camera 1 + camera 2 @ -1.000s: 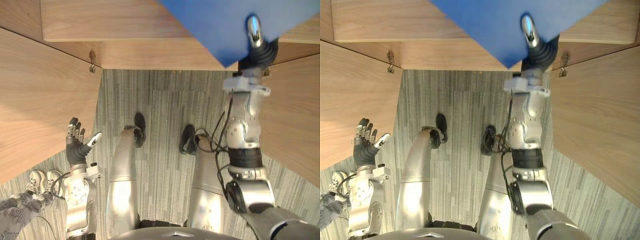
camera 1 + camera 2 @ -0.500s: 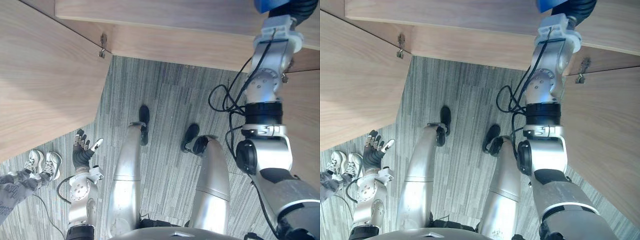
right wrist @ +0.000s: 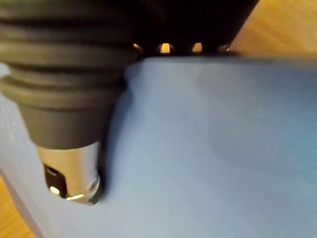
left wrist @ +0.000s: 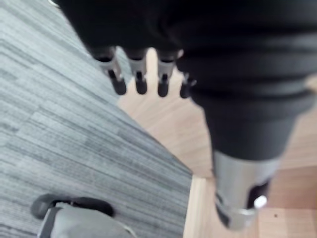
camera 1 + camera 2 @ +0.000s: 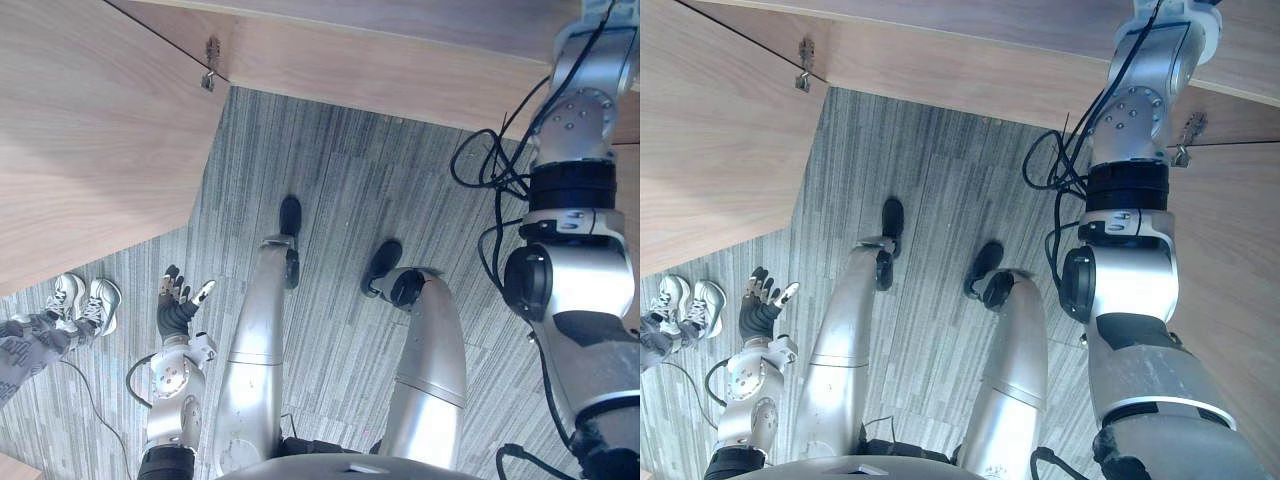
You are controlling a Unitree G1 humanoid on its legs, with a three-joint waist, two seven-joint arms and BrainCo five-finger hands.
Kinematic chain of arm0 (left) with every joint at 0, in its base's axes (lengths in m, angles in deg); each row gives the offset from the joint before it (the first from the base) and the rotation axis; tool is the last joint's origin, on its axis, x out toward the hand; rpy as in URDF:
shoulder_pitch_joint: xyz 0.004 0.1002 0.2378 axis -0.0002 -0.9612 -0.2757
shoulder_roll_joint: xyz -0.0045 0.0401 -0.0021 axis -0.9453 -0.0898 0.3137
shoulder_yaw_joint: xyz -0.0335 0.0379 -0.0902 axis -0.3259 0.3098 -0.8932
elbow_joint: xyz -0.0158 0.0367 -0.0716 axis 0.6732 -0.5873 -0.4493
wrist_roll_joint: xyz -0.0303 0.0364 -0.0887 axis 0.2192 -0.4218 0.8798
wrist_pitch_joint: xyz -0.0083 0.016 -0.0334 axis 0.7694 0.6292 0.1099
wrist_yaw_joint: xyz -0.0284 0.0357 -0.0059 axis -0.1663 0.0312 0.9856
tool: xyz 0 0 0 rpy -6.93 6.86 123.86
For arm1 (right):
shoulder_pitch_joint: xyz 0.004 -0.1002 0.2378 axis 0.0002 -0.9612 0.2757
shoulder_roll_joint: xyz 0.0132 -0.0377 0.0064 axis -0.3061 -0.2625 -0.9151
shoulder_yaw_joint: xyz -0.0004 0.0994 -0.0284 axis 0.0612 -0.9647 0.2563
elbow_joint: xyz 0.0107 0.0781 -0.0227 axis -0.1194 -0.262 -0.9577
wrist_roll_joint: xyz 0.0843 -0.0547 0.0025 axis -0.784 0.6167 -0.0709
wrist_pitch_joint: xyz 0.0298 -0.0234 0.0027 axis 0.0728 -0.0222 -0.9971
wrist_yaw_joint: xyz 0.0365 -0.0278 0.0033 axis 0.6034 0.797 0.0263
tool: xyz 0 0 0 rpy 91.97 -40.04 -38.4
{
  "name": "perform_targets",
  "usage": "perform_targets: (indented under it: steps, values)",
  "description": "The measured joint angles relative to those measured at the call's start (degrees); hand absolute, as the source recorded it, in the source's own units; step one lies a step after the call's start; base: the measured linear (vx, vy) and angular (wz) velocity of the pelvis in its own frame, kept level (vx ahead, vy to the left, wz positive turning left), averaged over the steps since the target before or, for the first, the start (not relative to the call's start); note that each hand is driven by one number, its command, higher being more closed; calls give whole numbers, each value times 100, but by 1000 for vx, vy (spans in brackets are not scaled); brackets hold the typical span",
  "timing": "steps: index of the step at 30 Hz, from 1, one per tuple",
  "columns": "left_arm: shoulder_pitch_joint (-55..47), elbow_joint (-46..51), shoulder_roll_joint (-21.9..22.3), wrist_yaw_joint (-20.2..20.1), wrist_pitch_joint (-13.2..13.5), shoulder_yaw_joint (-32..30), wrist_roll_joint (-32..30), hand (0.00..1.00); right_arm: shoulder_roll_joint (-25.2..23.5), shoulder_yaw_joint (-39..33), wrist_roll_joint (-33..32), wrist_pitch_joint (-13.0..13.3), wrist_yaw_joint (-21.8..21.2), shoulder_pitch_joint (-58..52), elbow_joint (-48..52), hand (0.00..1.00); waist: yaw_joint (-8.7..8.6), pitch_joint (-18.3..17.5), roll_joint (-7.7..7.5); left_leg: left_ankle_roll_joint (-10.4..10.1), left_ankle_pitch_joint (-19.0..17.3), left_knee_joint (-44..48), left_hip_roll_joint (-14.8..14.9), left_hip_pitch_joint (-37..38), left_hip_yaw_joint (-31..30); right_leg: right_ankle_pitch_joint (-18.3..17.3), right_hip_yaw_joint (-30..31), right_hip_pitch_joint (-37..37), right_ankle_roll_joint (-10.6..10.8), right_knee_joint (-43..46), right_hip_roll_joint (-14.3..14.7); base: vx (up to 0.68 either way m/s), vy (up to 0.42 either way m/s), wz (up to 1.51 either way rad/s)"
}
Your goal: Walk over to the cabinet, pick up the folder, carry it to the office cabinet, place the folder inside the office cabinet, then close the office cabinet door
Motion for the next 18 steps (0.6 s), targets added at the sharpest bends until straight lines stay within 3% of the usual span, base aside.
perform_targets:
  steps: [18]
  values:
    - [63, -162, 2, 154, 10, 96, 59, 0, 274, 436, -232, -119, 37, 323, -464, 0, -58, -12, -7, -52, 264, -306, 12, 51, -94, 108, -179, 41, -183, -140, 11, -4, 1, 1]
